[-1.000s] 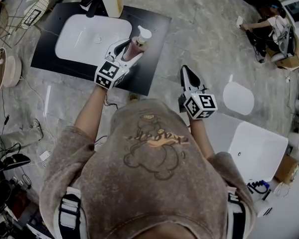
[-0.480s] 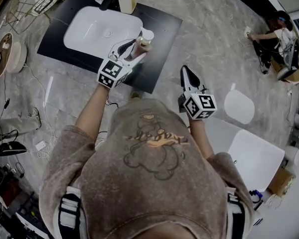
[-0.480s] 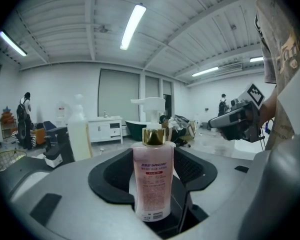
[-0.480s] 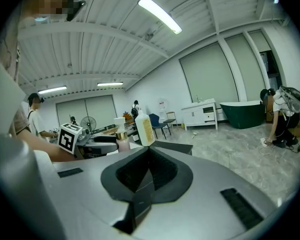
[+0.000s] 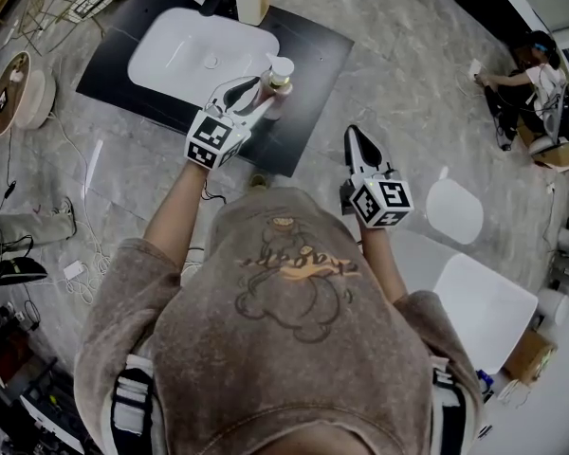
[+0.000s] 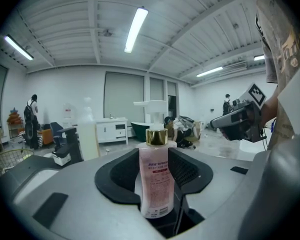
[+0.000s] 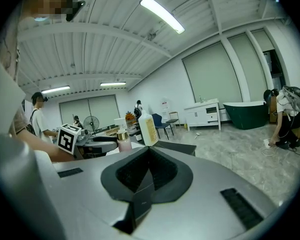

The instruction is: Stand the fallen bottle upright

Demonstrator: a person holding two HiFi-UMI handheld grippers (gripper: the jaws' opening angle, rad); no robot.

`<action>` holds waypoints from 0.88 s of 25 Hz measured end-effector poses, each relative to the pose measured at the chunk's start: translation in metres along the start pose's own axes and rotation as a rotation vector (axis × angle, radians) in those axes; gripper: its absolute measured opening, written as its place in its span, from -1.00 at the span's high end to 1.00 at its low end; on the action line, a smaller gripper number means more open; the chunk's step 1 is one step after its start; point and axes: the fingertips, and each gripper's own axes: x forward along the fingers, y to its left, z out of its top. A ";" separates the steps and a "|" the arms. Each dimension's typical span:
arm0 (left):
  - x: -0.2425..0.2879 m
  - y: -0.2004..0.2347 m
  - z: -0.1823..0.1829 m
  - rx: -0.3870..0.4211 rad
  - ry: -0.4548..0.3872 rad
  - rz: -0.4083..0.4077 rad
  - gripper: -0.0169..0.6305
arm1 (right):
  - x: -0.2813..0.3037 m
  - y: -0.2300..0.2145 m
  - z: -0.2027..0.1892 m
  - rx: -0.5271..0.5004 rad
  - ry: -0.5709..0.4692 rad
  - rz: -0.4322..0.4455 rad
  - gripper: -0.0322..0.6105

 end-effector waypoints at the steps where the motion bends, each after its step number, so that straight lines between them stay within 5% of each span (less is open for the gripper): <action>1: -0.001 0.001 0.000 0.001 -0.001 0.005 0.36 | 0.001 0.001 0.000 -0.001 0.001 0.005 0.90; 22: -0.031 -0.005 0.009 -0.008 0.000 0.090 0.52 | 0.008 0.030 -0.004 -0.019 0.020 0.125 0.90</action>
